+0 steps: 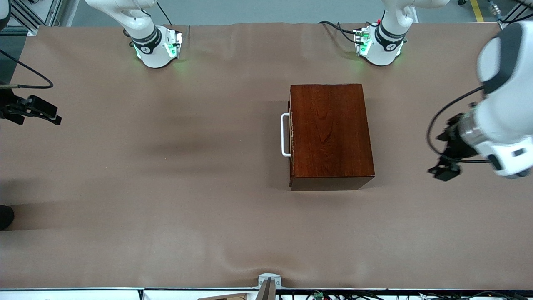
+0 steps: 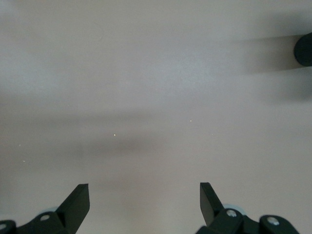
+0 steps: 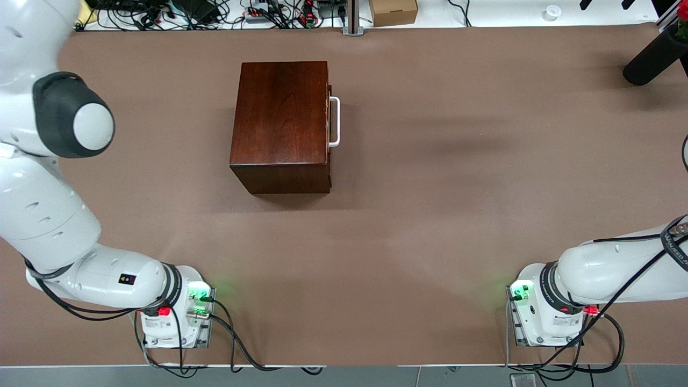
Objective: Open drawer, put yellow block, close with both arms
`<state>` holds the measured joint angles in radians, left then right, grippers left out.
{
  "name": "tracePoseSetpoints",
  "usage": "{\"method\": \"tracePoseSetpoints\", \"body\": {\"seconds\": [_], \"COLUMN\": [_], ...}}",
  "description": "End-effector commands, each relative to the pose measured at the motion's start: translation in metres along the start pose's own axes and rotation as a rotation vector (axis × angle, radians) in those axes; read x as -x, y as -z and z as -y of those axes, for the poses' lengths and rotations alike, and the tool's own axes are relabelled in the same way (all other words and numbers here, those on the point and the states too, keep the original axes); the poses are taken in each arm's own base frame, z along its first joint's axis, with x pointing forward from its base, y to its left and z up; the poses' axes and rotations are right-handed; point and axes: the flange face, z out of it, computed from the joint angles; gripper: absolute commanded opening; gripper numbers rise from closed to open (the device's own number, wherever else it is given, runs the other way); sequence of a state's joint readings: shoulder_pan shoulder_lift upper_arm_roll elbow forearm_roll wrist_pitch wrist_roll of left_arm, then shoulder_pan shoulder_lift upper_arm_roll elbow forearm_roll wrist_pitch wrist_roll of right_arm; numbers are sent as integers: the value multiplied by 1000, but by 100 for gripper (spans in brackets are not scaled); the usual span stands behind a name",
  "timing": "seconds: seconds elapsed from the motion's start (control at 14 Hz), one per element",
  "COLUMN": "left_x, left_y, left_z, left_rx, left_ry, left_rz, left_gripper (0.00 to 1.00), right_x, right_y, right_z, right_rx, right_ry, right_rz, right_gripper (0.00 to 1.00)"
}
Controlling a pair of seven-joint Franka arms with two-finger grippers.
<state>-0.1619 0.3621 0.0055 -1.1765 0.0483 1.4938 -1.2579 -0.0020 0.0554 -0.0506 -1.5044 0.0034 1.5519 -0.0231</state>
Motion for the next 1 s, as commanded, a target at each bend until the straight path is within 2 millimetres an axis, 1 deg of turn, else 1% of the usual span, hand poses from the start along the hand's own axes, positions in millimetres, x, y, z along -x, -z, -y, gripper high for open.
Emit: {"method": "tracePoseSetpoints", "body": {"seconds": [0.0, 0.14, 0.29, 0.36, 0.5, 0.57, 0.71, 0.78, 0.86, 0.93], "left_x": [-7, -6, 1, 3, 3, -4, -20, -25, -37, -36], "left_y": [5, 8, 5, 8, 24, 32, 40, 42, 42, 46], "left_z": [30, 43, 47, 49, 59, 70, 95, 106, 118, 128], "left_rx": [-12, -16, -27, -19, 6, 16, 28, 37, 49, 64], "left_ry": [-127, -226, -291, -309, -359, -392, -466, -501, -528, -575], "left_rz": [27, 30, 37, 35, 26, 21, 21, 31, 49, 56], "left_gripper": [100, 100, 100, 100, 100, 100, 100, 100, 100, 100], "right_x": [5, 5, 4, 4, 4, 4, 4, 4, 4, 4], "right_y": [2, 3, 3, 3, 4, 4, 5, 5, 5, 5], "right_z": [1, 0, 0, 0, 1, 0, 0, 0, 0, 0], "right_rx": [1, 1, 1, 1, 1, 1, 0, 1, 1, 0], "right_ry": [-3, -4, -4, -4, -4, -6, -6, -6, -6, -6], "right_rz": [-14, -23, -25, -26, -28, -28, -31, -29, -31, -31], "right_gripper": [100, 100, 100, 100, 100, 100, 100, 100, 100, 100]}}
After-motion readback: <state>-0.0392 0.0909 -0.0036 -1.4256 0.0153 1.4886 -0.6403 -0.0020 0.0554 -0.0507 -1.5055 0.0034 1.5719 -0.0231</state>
